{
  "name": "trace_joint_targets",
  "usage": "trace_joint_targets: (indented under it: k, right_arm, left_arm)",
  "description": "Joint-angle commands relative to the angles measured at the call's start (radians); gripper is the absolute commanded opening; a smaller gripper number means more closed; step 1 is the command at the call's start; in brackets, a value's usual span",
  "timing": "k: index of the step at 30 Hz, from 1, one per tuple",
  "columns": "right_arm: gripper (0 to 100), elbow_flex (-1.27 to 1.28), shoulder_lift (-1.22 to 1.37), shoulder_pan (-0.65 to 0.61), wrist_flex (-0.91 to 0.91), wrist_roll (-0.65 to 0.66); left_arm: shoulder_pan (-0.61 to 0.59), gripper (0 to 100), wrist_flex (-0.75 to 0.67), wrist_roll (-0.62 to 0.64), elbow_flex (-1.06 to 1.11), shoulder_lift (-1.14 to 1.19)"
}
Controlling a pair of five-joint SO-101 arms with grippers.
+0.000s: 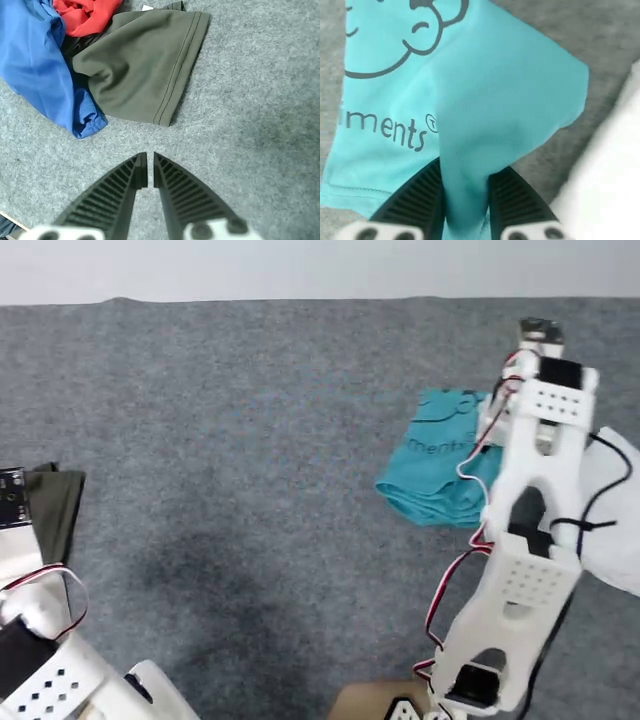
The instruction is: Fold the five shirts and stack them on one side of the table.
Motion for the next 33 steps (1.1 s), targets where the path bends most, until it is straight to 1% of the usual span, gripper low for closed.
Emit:
trace_joint_targets:
  k: [1,9,14,17,26,33]
  right_arm:
    - [0.9,-0.006,-0.111,0.027,-0.008,0.011]
    - [0.9,-0.008,-0.124,0.038,-0.018,0.044]
    - [0.9,-0.104,-0.119,0.087,-0.007,0.051]
    - [0.9,-0.130,-0.122,0.114,0.001,0.095]
    - [0.9,-0.299,-0.116,0.208,0.139,0.169]
    - [0.9,-0.328,-0.113,0.283,0.140,0.236]
  left_arm:
    - [0.006,3,-0.005,-0.006,-0.007,-0.008]
    - [0.002,3,-0.005,-0.008,-0.015,-0.008]
    - [0.005,3,-0.005,-0.009,-0.015,-0.008]
    - [0.006,4,-0.005,-0.009,-0.015,-0.008]
    - [0.008,4,-0.005,-0.009,-0.008,-0.008]
    - [0.008,4,-0.005,-0.009,-0.008,-0.008]
